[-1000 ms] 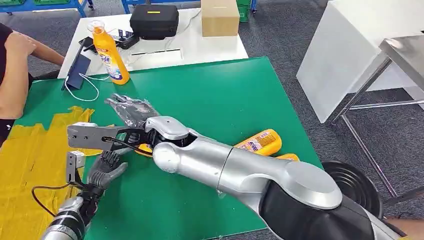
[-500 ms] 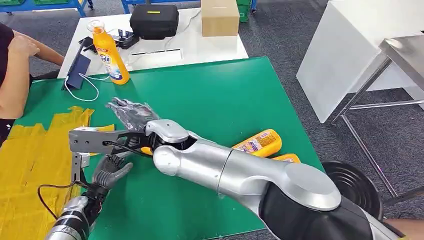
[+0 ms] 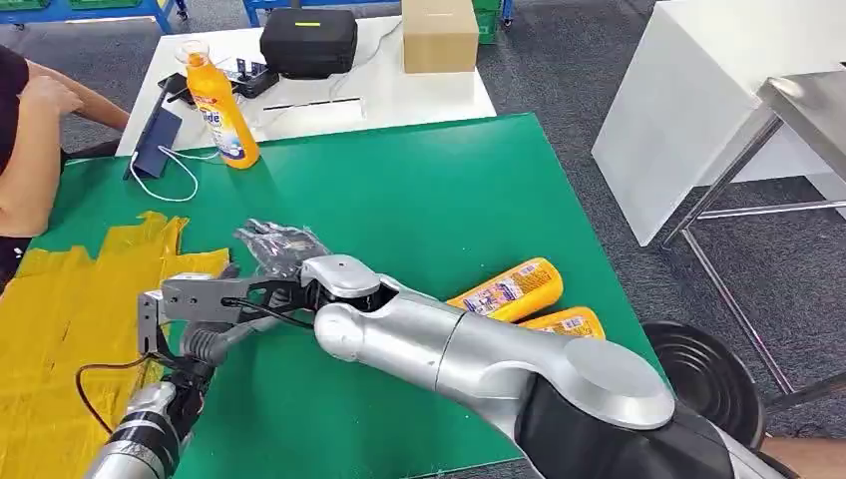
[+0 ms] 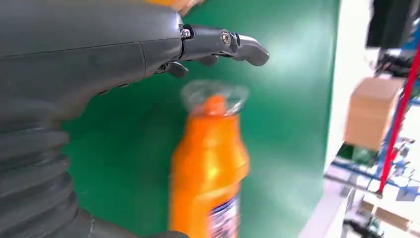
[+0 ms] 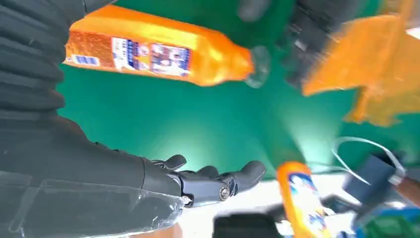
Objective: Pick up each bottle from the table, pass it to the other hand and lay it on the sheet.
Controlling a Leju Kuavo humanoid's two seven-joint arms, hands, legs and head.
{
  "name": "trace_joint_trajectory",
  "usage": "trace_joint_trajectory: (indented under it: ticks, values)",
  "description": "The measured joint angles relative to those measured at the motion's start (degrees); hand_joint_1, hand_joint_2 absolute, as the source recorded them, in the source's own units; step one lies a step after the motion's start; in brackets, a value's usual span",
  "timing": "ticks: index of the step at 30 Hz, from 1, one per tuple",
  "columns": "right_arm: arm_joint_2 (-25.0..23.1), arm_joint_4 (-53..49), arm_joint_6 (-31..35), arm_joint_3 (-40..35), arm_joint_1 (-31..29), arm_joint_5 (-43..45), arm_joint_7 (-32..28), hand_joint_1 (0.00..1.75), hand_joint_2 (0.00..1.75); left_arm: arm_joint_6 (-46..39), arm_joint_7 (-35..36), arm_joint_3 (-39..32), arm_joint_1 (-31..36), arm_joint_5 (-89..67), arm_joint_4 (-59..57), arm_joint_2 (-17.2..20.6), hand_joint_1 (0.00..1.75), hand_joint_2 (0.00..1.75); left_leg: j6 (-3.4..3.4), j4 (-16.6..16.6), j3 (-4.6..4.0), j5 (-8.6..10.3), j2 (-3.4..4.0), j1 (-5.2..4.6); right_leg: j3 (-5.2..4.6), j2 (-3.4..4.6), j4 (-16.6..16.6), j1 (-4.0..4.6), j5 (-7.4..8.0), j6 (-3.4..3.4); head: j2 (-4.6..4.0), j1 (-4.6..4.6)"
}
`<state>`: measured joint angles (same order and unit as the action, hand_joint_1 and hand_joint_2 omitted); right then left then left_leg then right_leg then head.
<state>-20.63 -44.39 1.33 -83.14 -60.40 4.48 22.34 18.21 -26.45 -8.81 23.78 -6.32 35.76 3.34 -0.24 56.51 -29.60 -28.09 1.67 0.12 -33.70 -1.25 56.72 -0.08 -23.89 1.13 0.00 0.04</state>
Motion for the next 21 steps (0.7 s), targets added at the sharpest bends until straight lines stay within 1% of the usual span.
trace_joint_trajectory:
  ticks: [3,7,13,18,21]
  values:
    - [0.1,2.8,-0.2,-0.2,1.1,-1.1,1.4,0.00,1.75,-5.2,0.0,-1.8,2.5,3.3,0.0,0.0,0.00,1.75,0.00,0.0,0.01,0.00,0.01,0.01,0.01,0.00,0.0,0.01,0.01,0.00,0.00,0.02]
    - [0.3,8.3,-0.2,-0.2,2.8,-2.2,1.7,0.00,1.75,-10.4,1.1,-6.7,7.7,7.2,0.0,1.1,0.00,1.75,-0.01,0.0,0.01,0.01,0.01,0.03,0.03,-0.01,0.0,0.01,0.01,-0.01,0.00,0.00]
    - [0.5,14.5,-0.1,0.4,4.0,-2.7,1.7,0.00,1.75,-12.5,1.6,-11.8,11.1,8.7,0.3,2.2,0.00,1.75,-0.01,0.0,0.00,0.01,0.02,0.02,0.01,0.00,0.0,0.02,0.00,0.00,0.00,0.00]
    - [0.5,17.6,-0.1,0.8,4.6,-2.8,2.1,0.00,1.75,-12.0,2.4,-13.8,11.5,8.9,0.3,2.4,0.00,1.75,-0.01,0.0,0.00,0.00,0.02,0.00,0.00,0.00,0.0,0.01,0.00,0.00,0.00,0.02]
    - [0.5,19.1,-0.5,0.8,4.9,-3.8,3.6,0.00,1.75,-11.2,2.9,-14.5,11.6,8.9,0.2,2.4,0.00,1.75,0.00,0.0,0.01,0.00,0.03,-0.01,-0.01,0.01,0.0,0.01,0.00,0.00,0.00,0.00]
